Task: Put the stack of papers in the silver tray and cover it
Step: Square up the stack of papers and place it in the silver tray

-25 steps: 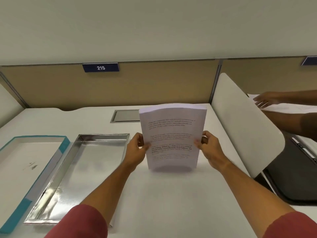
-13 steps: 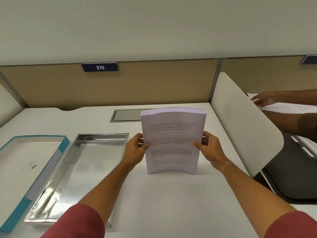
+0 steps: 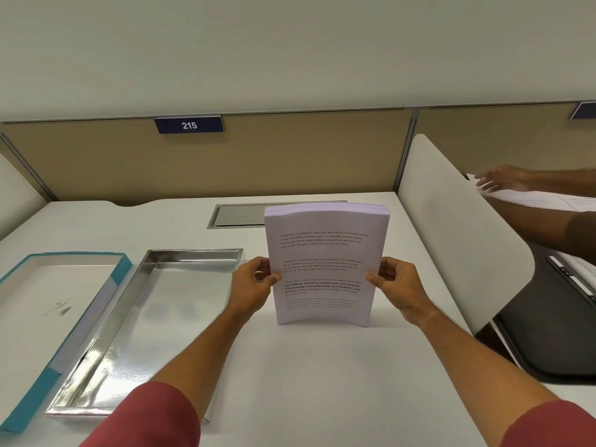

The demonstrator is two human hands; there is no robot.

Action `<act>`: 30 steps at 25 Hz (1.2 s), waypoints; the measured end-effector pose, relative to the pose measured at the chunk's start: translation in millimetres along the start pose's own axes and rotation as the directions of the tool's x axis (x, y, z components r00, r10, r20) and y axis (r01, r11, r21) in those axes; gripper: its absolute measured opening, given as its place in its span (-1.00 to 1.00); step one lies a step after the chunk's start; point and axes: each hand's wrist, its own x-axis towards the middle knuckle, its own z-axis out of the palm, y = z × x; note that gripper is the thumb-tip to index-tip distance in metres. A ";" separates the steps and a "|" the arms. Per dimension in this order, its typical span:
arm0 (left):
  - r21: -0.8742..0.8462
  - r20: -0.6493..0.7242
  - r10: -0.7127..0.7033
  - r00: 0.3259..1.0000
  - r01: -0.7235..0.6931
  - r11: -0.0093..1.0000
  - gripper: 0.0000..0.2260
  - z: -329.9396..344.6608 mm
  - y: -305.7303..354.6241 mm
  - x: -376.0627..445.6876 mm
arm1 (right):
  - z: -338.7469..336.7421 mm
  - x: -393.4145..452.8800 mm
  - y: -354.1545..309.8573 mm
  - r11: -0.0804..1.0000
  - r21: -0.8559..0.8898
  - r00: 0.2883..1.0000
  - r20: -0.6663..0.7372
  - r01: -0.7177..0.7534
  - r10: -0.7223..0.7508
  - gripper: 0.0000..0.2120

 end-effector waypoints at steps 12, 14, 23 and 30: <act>-0.181 0.051 -0.067 0.996 0.075 0.981 -0.86 -21.8 5.9 -5.2 | 1.9 5.1 -22.3 0.999 0.033 0.998 0.065 0.002 -0.004 -0.82; -0.210 0.051 -0.093 0.994 0.101 0.973 -0.83 -30.0 9.3 -10.9 | 3.9 6.5 -29.9 0.999 0.029 0.994 0.105 -0.014 0.011 -0.78; -0.323 0.021 -0.136 0.990 0.136 0.937 -0.85 -96.3 14.2 -21.1 | 56.6 11.4 -65.0 0.993 0.080 0.967 0.248 -0.084 0.061 -0.77; -0.345 0.003 -0.184 0.983 0.173 0.923 -0.93 -175.0 -21.2 -4.3 | 143.4 8.9 -78.9 0.986 0.072 0.959 0.251 -0.151 0.128 -0.81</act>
